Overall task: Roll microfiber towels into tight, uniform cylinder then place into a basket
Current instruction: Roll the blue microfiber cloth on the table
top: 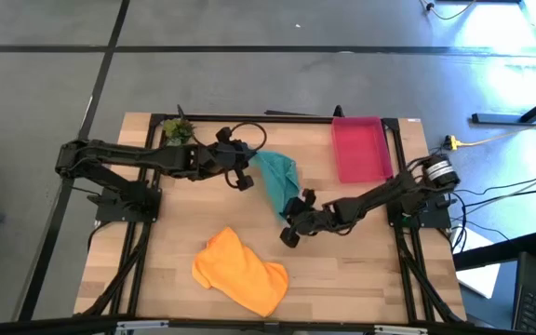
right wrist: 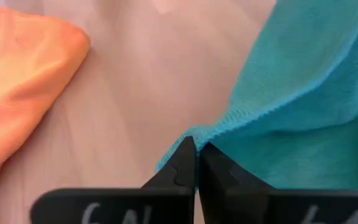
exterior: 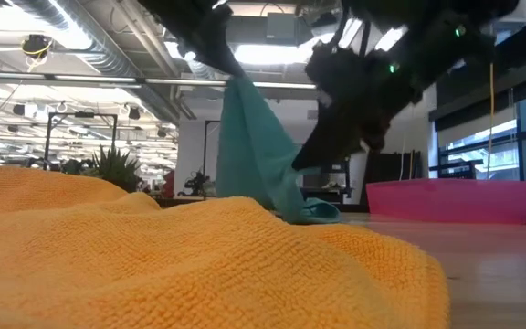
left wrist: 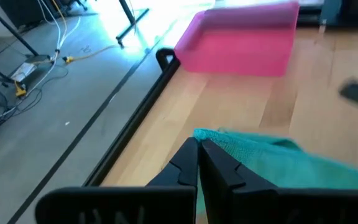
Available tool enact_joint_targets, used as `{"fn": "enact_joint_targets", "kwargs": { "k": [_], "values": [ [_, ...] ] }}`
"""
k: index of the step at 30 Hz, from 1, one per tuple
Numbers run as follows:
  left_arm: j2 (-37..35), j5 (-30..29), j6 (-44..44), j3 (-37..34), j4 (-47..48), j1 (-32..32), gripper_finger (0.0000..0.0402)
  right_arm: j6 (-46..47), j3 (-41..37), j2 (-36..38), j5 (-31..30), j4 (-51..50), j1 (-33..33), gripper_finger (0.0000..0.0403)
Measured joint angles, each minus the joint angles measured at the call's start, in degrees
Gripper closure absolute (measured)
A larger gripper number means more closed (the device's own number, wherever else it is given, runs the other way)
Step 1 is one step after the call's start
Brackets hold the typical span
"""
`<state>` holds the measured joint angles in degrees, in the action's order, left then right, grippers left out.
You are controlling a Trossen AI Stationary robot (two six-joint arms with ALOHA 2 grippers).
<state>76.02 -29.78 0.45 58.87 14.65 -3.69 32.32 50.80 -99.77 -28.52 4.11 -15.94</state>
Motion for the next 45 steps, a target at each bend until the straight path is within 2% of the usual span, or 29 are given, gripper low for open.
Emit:
{"fn": "enact_joint_targets", "kwargs": {
  "k": [2,6,14,18,21,25,28,34,37,45],
  "values": [
    [-1.7,0.7,0.1,0.0,1.4,0.1,0.0401,-2.4,0.0,3.2,-0.2,-2.8,0.8,0.0398],
    [-5.8,6.5,-0.1,0.0,6.7,0.1,0.0401,-7.0,0.0,10.2,-1.7,-8.6,2.7,0.0399],
    [-12.8,10.6,0.0,0.0,11.9,0.4,0.0401,-19.3,0.0,24.9,-3.5,-10.1,6.5,0.0400],
    [-15.6,10.1,-0.1,0.0,11.7,0.0,0.0401,-23.8,0.0,30.4,-3.5,-10.7,9.2,0.0401],
    [-16.6,5.1,0.1,0.0,10.8,0.0,0.0401,-25.4,0.0,33.3,-3.4,-10.7,11.4,0.0401],
    [-16.6,-3.7,1.6,0.0,10.8,-0.1,0.0401,-26.4,0.0,35.2,-2.4,-11.4,14.7,0.0401],
    [-16.0,-6.9,1.8,0.0,9.8,-0.3,0.0401,-26.8,0.0,35.4,-1.3,-11.5,17.2,0.0401],
    [-15.3,-7.4,1.9,-0.1,9.7,-3.3,0.0401,-28.5,0.0,35.4,7.4,-12.2,23.5,0.0401],
    [-14.3,-7.4,1.8,-0.1,10.2,-5.3,0.0401,-29.8,0.0,35.3,7.9,-12.3,26.1,0.0401],
    [-10.4,-5.9,3.4,-0.1,7.6,-10.8,0.0401,-34.2,0.0,35.3,14.2,-12.2,32.3,0.0401]
  ]
}}
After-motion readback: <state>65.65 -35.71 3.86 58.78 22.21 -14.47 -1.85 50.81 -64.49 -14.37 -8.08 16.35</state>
